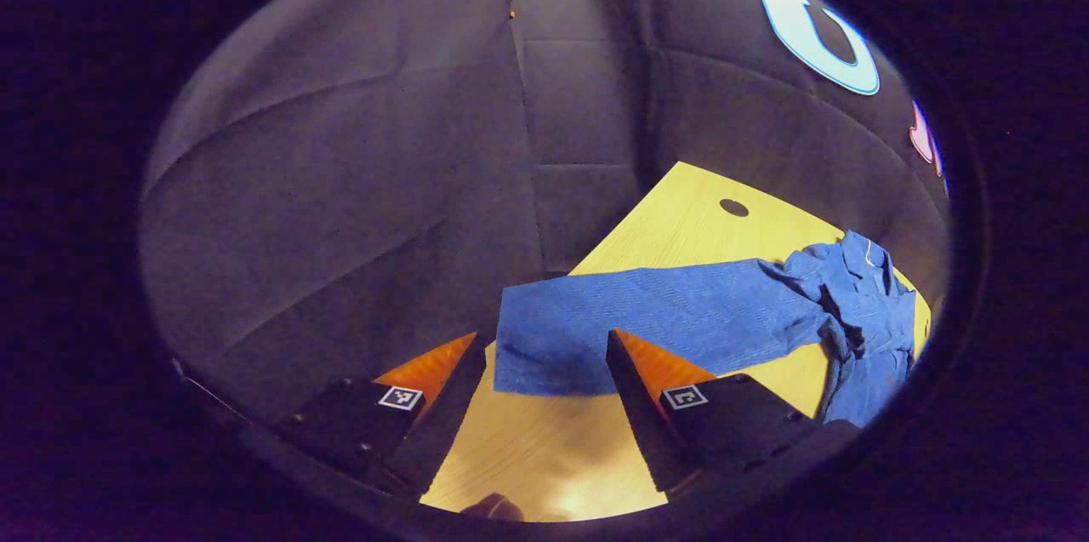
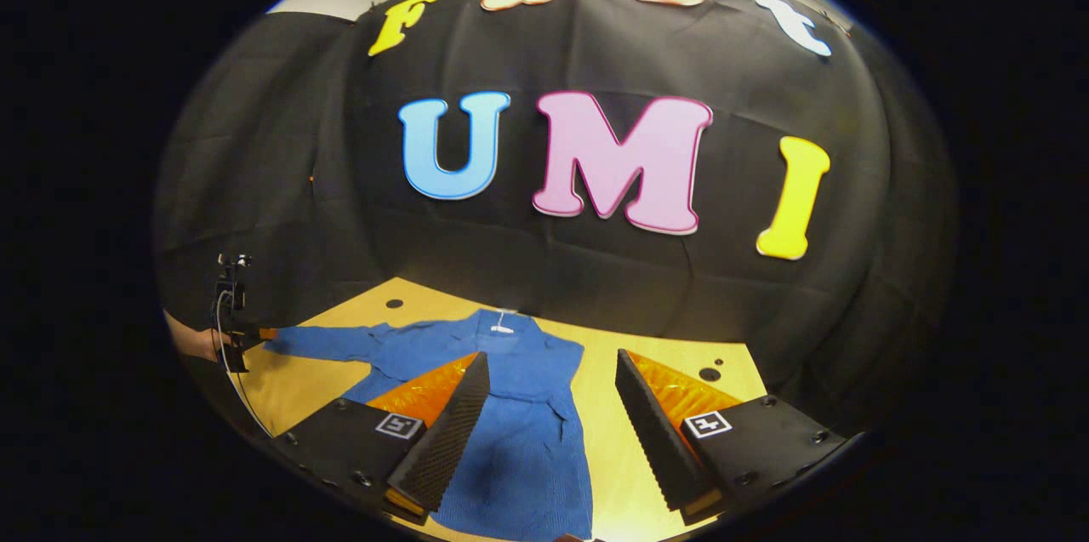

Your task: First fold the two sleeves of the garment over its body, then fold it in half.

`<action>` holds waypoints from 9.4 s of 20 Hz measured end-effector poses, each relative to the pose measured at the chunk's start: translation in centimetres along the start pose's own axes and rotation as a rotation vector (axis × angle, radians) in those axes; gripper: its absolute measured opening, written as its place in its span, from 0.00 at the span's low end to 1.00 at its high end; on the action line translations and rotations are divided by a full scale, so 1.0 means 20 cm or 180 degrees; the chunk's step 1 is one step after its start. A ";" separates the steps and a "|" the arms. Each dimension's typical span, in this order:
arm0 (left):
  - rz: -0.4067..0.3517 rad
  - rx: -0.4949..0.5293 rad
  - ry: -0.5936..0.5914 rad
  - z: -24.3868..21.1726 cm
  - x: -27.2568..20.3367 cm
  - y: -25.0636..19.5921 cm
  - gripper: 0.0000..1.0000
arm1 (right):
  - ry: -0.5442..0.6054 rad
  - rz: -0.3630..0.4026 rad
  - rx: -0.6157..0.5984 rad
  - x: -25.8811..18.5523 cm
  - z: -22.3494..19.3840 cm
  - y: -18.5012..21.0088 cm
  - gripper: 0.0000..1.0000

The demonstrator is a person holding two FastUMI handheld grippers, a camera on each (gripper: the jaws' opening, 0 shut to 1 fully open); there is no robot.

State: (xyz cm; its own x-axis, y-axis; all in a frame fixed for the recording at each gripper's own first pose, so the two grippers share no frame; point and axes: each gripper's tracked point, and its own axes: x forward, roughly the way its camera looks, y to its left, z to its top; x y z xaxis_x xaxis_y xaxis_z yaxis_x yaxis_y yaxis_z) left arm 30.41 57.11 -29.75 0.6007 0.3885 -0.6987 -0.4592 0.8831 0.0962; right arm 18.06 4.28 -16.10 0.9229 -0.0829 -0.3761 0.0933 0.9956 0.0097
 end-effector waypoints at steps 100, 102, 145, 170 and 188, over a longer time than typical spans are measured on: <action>-0.1344 0.1032 -0.0423 -0.55 -1.54 -1.03 0.83 | 0.0287 0.0215 0.0286 -0.32 -0.12 -0.01 0.95; -0.1414 0.1004 -0.0096 -0.68 -1.45 -1.00 0.84 | 0.0454 0.0333 0.0491 -0.31 -0.23 0.01 0.95; -0.0829 0.1761 0.1996 -1.18 -0.91 -1.03 0.84 | 0.3472 -0.0250 0.0609 -0.26 -1.69 -0.05 0.93; -0.1563 0.1215 0.1722 -0.92 -1.39 -1.12 0.00 | 0.2658 0.0523 0.1149 -0.37 -0.95 0.28 0.02; -0.1768 0.0830 0.1518 -0.02 -1.36 -1.45 0.00 | 0.2172 0.0850 0.0950 0.14 -0.25 0.20 0.02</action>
State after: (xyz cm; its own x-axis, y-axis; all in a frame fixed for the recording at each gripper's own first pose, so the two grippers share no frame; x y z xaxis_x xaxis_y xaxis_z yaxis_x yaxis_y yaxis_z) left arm 27.17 20.77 -13.85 0.3242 -0.2324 -0.9170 0.0311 0.9715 -0.2352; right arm 19.22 8.27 -21.78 0.5041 0.2987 -0.8103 0.0864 0.9161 0.3915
